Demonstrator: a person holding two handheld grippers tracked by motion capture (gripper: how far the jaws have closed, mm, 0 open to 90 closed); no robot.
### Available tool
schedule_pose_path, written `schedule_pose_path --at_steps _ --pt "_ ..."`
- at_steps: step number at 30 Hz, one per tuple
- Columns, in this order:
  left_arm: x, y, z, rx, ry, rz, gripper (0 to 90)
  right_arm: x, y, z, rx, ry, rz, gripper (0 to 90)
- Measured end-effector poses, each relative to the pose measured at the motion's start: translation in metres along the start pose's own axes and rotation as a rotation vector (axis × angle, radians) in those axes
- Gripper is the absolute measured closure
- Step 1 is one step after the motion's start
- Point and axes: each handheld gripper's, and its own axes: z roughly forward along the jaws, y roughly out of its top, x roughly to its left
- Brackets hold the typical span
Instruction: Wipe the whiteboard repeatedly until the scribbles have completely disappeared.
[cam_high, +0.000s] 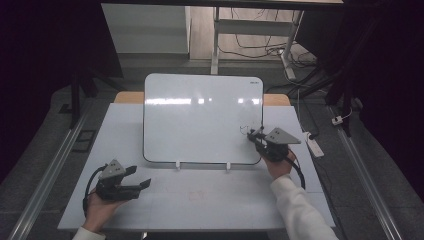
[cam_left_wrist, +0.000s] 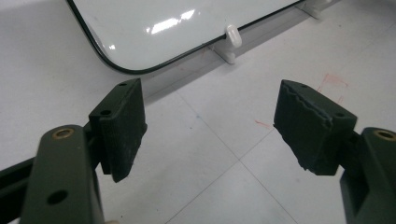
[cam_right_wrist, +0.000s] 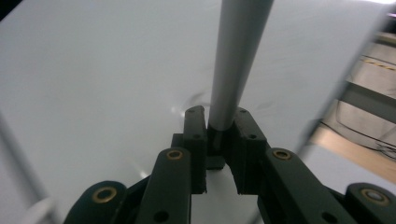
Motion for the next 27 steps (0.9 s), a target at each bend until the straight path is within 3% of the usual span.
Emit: schedule_pose_path --at_steps 2,4,7,11,13,16,18,21,23,27 --pt "0.0 0.001 0.0 -0.003 0.0 -0.001 26.0 -0.014 0.004 -0.002 -0.022 -0.042 0.038 77.5" --pt "0.0 0.001 0.0 -0.002 0.002 0.001 26.0 -0.018 0.008 0.0 -0.035 -0.054 0.058 77.5" --pt "0.001 0.0 0.0 -0.001 0.003 -0.003 26.0 -0.013 0.012 0.006 -0.014 -0.029 -0.02 77.5" --pt "0.0 0.001 0.001 0.001 0.002 -0.001 26.0 -0.036 0.026 0.011 -0.05 -0.069 0.066 77.4" --pt "-0.001 0.001 0.0 -0.003 0.001 0.001 26.0 -0.033 0.026 0.012 -0.042 -0.058 0.055 77.5" --pt "0.001 -0.001 -0.002 -0.004 0.005 -0.006 26.0 -0.014 0.017 0.011 -0.004 0.024 -0.001 77.5" --pt "0.003 -0.001 -0.002 -0.003 0.006 -0.009 26.0 -0.013 0.017 0.011 0.003 0.032 -0.01 77.5" --pt "0.001 0.0 -0.002 -0.009 0.001 -0.01 26.0 -0.033 0.025 0.011 -0.032 -0.037 0.054 77.4" --pt "0.001 0.0 -0.002 -0.01 0.0 -0.007 26.0 -0.034 0.025 0.011 -0.035 -0.04 0.067 77.5" --pt "0.002 0.0 -0.001 -0.006 -0.001 -0.009 26.0 -0.007 0.017 0.015 0.005 0.057 -0.017 77.5"
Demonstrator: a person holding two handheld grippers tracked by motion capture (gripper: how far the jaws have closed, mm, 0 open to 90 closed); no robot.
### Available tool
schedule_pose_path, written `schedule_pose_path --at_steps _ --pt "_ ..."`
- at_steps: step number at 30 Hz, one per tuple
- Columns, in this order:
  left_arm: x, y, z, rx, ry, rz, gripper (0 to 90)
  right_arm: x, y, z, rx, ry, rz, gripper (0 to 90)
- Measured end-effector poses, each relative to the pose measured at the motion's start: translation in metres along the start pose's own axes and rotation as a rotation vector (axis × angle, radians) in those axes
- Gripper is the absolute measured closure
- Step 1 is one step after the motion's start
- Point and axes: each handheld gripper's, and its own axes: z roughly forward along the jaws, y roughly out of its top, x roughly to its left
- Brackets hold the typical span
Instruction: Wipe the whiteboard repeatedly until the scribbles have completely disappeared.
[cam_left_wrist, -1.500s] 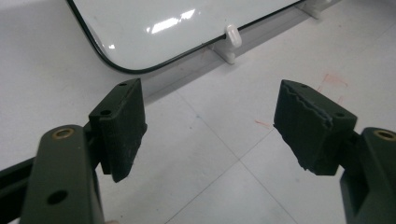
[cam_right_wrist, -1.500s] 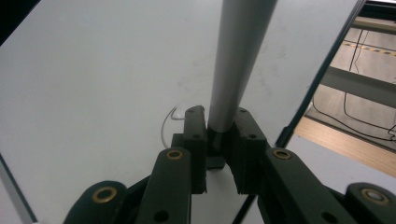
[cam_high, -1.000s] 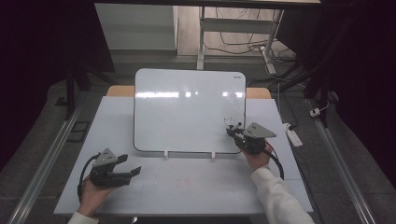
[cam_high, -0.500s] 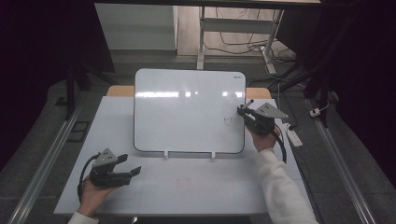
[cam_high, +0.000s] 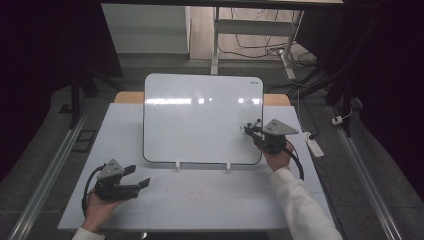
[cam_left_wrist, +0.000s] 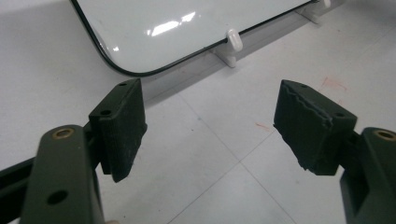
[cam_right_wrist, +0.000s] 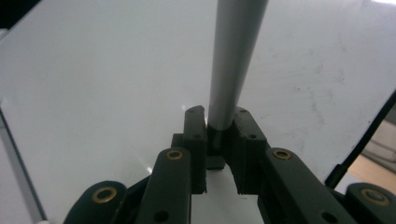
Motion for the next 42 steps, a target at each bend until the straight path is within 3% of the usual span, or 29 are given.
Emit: schedule_pose_path --at_steps 1,4,5,7,9,10,11,14,15,16,19,21,23,25,26,28,29,30,31,34,36,39,41,42 --pt "0.0 0.0 0.0 0.002 0.0 0.0 26.0 0.001 0.001 0.0 0.006 -0.01 -0.016 77.5" --pt "-0.001 0.001 0.0 -0.001 -0.001 0.001 26.0 -0.015 0.007 0.0 -0.04 -0.073 0.063 77.5" --pt "-0.002 0.001 0.0 -0.002 -0.002 0.003 26.0 -0.018 0.008 0.001 -0.049 -0.074 0.088 77.5" --pt "-0.001 0.001 0.0 -0.003 -0.002 0.005 26.0 -0.009 0.009 0.006 -0.036 -0.048 0.065 77.5" --pt "-0.001 0.001 0.001 -0.002 -0.001 0.001 26.0 0.01 0.008 0.014 -0.005 0.012 0.001 77.5" --pt "0.0 0.001 0.001 0.0 -0.001 0.002 26.0 0.017 0.008 0.016 0.003 0.018 -0.037 77.5" --pt "0.0 0.0 0.001 0.001 -0.001 0.002 26.0 0.016 0.01 0.017 0.004 0.01 -0.04 77.5" --pt "-0.002 0.001 0.001 0.0 -0.002 0.005 26.0 0.0 0.014 0.015 -0.039 -0.053 0.029 77.5" --pt "-0.002 0.001 0.0 -0.002 -0.001 0.006 26.0 -0.002 0.015 0.016 -0.041 -0.05 0.045 77.5" --pt "-0.002 0.001 0.0 -0.003 -0.003 0.007 26.0 0.001 0.015 0.016 -0.03 -0.056 0.02 77.5" --pt "-0.001 0.0 0.0 -0.002 -0.001 0.004 26.0 0.014 0.011 0.017 0.0 0.009 -0.02 77.5" --pt "0.0 0.0 0.0 0.0 0.0 0.003 26.0 0.016 0.009 0.015 0.015 0.011 -0.055 77.5" --pt "-0.001 0.0 0.0 -0.001 -0.001 0.003 26.0 0.004 0.01 0.01 -0.013 -0.049 -0.007 77.5" --pt "-0.002 0.001 -0.001 -0.003 0.001 0.006 26.0 -0.004 0.009 0.007 -0.036 -0.07 0.046 77.5" --pt "-0.002 0.001 -0.001 -0.005 0.0 0.006 26.0 -0.001 0.008 0.007 -0.033 -0.075 0.039 77.5" --pt "-0.001 0.001 -0.001 -0.004 0.001 0.004 26.0 0.012 0.005 0.01 -0.009 -0.016 0.0 77.5" --pt "-0.001 0.001 0.0 -0.003 0.0 0.003 26.0 0.019 0.004 0.011 0.006 0.005 -0.032 77.5" --pt "-0.001 0.001 0.0 0.0 0.0 0.003 26.0 0.023 0.003 0.011 0.015 -0.003 -0.074 77.5" --pt "-0.001 0.0 0.001 0.003 0.0 0.005 26.0 0.02 0.005 0.011 0.012 -0.011 -0.062 77.5" --pt "-0.003 0.001 0.0 -0.001 0.0 0.009 26.0 -0.001 0.007 0.005 -0.043 -0.106 0.036 77.5" --pt "-0.003 0.001 -0.001 -0.008 0.001 0.006 26.0 -0.001 0.005 0.006 -0.054 -0.113 0.048 77.5" --pt "-0.001 0.001 0.0 -0.002 0.002 0.002 26.0 0.017 0.003 0.011 -0.026 -0.025 -0.005 77.5" --pt "-0.001 0.0 0.001 0.004 0.001 0.006 26.0 0.02 0.002 0.011 -0.014 -0.016 -0.03 77.5" --pt "-0.001 0.0 0.001 0.004 0.0 0.007 26.0 0.017 0.002 0.009 -0.018 -0.033 -0.022 77.5"
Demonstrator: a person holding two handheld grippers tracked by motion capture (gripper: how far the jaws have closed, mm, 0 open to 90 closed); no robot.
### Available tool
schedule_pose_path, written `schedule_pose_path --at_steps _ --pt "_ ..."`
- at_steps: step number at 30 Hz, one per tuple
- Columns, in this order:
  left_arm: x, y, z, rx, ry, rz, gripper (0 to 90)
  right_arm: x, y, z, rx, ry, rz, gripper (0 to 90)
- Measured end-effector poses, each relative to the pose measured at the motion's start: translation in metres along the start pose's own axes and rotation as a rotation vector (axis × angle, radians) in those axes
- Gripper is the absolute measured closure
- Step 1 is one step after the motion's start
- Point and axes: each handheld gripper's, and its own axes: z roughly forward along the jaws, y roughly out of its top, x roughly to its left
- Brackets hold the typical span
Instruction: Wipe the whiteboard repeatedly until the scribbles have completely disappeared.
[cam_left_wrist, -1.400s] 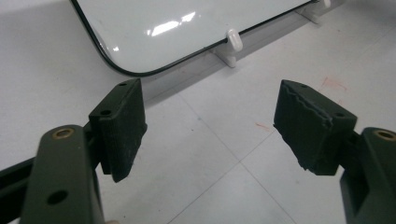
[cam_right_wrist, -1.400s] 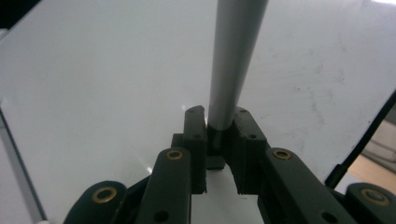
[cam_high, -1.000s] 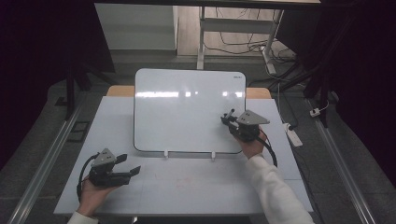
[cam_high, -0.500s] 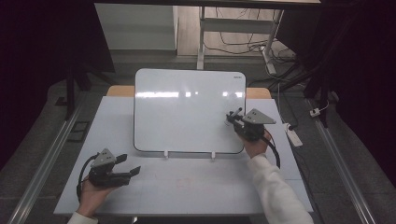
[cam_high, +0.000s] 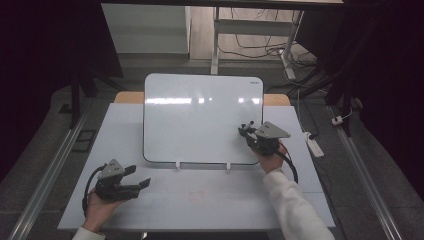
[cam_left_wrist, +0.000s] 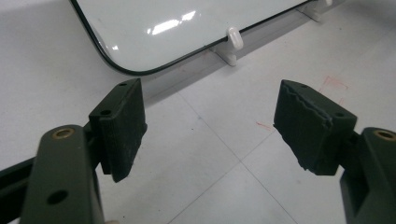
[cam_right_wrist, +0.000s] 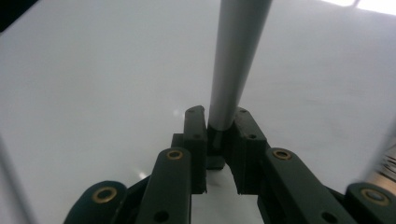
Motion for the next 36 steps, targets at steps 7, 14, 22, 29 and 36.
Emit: schedule_pose_path --at_steps 7,14,22,29,36 --pt "0.001 0.0 -0.001 -0.007 0.002 -0.006 26.0 0.003 -0.006 -0.008 0.036 0.012 -0.026 77.6" --pt "0.0 0.001 -0.001 -0.009 0.002 -0.004 26.1 -0.008 -0.008 -0.015 0.018 -0.025 0.029 77.5" --pt "0.0 0.001 -0.002 -0.012 0.003 -0.004 26.0 -0.02 -0.002 -0.011 -0.026 -0.089 0.085 77.5" --pt "0.0 0.0 0.0 -0.007 0.002 -0.002 26.0 0.006 -0.001 0.0 0.006 -0.011 0.003 77.5" --pt "0.002 0.0 -0.001 -0.009 0.003 -0.007 26.0 0.01 -0.007 -0.008 0.051 0.014 -0.047 77.5"
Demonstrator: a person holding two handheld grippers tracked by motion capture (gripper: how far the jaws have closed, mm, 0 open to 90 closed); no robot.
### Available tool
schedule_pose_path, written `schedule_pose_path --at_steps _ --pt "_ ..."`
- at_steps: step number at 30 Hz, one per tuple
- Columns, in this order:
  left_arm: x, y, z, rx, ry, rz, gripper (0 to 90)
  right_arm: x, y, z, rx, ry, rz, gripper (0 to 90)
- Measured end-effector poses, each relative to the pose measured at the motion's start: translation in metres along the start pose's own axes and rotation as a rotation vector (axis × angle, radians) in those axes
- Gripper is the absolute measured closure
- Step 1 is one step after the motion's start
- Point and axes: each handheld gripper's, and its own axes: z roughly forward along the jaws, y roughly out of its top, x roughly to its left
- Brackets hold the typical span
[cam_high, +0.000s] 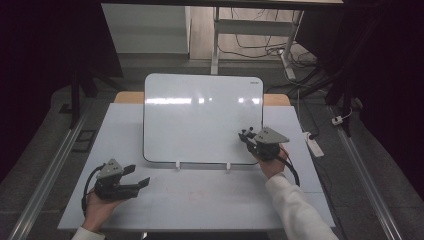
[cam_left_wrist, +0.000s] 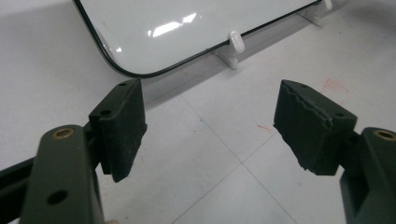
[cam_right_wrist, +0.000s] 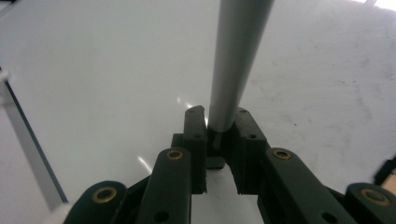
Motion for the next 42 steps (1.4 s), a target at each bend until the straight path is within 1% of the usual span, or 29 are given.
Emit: schedule_pose_path --at_steps 1,4,5,6,7,8,10,11,12,13,14,15,16,17,18,19,21,23,27,28,29,31,33,35,38,40,42 --pt "-0.001 0.0 0.0 0.001 -0.001 0.001 26.1 -0.002 0.0 -0.001 0.007 -0.004 -0.021 77.5" --pt "-0.002 0.001 -0.001 -0.004 -0.002 0.005 26.0 -0.026 0.0 -0.01 -0.037 -0.1 0.074 77.5" --pt "-0.002 0.001 -0.001 -0.004 -0.002 0.006 26.0 -0.033 0.0 -0.012 -0.051 -0.12 0.113 77.5" --pt "-0.002 0.001 0.0 -0.003 -0.001 0.006 26.0 -0.034 0.0 -0.012 -0.055 -0.119 0.124 77.5" --pt "-0.002 0.001 0.0 -0.001 -0.002 0.007 26.0 -0.029 -0.001 -0.01 -0.054 -0.102 0.112 77.5" --pt "-0.002 0.001 0.001 0.0 0.0 0.005 26.0 -0.022 -0.001 -0.008 -0.041 -0.067 0.089 77.5" --pt "-0.002 0.001 0.002 0.004 0.0 0.002 26.0 -0.01 -0.002 -0.003 -0.024 -0.013 0.045 77.5" --pt "-0.002 0.001 0.001 0.001 0.0 0.003 26.0 -0.008 -0.001 -0.003 -0.017 -0.015 0.033 77.5" --pt "-0.002 0.001 0.001 0.0 0.0 0.005 26.0 -0.014 -0.001 -0.004 -0.022 -0.011 0.061 77.5" --pt "-0.003 0.001 0.0 -0.002 0.0 0.007 26.0 -0.019 -0.002 -0.006 -0.031 -0.034 0.086 77.5" --pt "-0.003 0.001 0.0 -0.005 0.001 0.006 26.0 -0.026 -0.002 -0.01 -0.037 -0.069 0.131 77.5" --pt "-0.004 0.002 -0.001 -0.007 0.001 0.006 26.0 -0.029 -0.002 -0.012 -0.033 -0.078 0.145 77.5" --pt "-0.004 0.002 -0.001 -0.01 0.001 0.006 26.0 -0.029 -0.001 -0.014 -0.023 -0.081 0.145 77.5" --pt "-0.004 0.003 -0.001 -0.013 0.001 0.007 26.0 -0.028 -0.001 -0.017 -0.011 -0.071 0.133 77.5" --pt "-0.005 0.004 -0.001 -0.015 0.0 0.008 26.0 -0.023 0.0 -0.02 -0.012 -0.046 0.127 77.5" --pt "-0.005 0.004 -0.001 -0.016 -0.001 0.009 26.1 -0.021 0.001 -0.023 -0.02 -0.031 0.13 77.5" --pt "-0.007 0.005 0.0 -0.018 -0.002 0.013 26.1 -0.014 0.004 -0.031 -0.045 0.016 0.144 77.5" --pt "-0.009 0.007 0.0 -0.023 -0.003 0.018 26.1 -0.007 0.007 -0.038 -0.049 0.056 0.146 77.5" --pt "-0.014 0.014 0.0 -0.049 -0.005 0.03 26.7 0.01 0.01 -0.046 -0.017 0.149 0.155 77.4" --pt "-0.016 0.017 0.0 -0.055 -0.008 0.039 26.7 0.015 0.01 -0.048 -0.008 0.183 0.16 77.4" --pt "-0.018 0.019 0.001 -0.06 -0.009 0.044 27.0 0.018 0.011 -0.049 0.004 0.198 0.152 77.4" --pt "-0.023 0.027 0.002 -0.074 -0.017 0.059 27.0 0.023 0.011 -0.05 0.013 0.23 0.155 77.4" --pt "-0.029 0.037 0.004 -0.093 -0.035 0.076 27.1 0.027 0.01 -0.05 0.027 0.258 0.151 77.4" --pt "-0.037 0.047 0.008 -0.099 -0.052 0.103 27.3 0.03 0.009 -0.048 0.038 0.271 0.158 77.4" --pt "-0.05 0.061 0.017 -0.107 -0.083 0.144 27.4 0.034 0.006 -0.044 0.056 0.302 0.173 77.4" --pt "-0.057 0.07 0.022 -0.112 -0.101 0.163 27.6 0.038 0.006 -0.041 0.069 0.33 0.181 77.3" --pt "-0.064 0.081 0.028 -0.122 -0.126 0.186 28.3 0.043 0.007 -0.038 0.079 0.354 0.179 77.3"
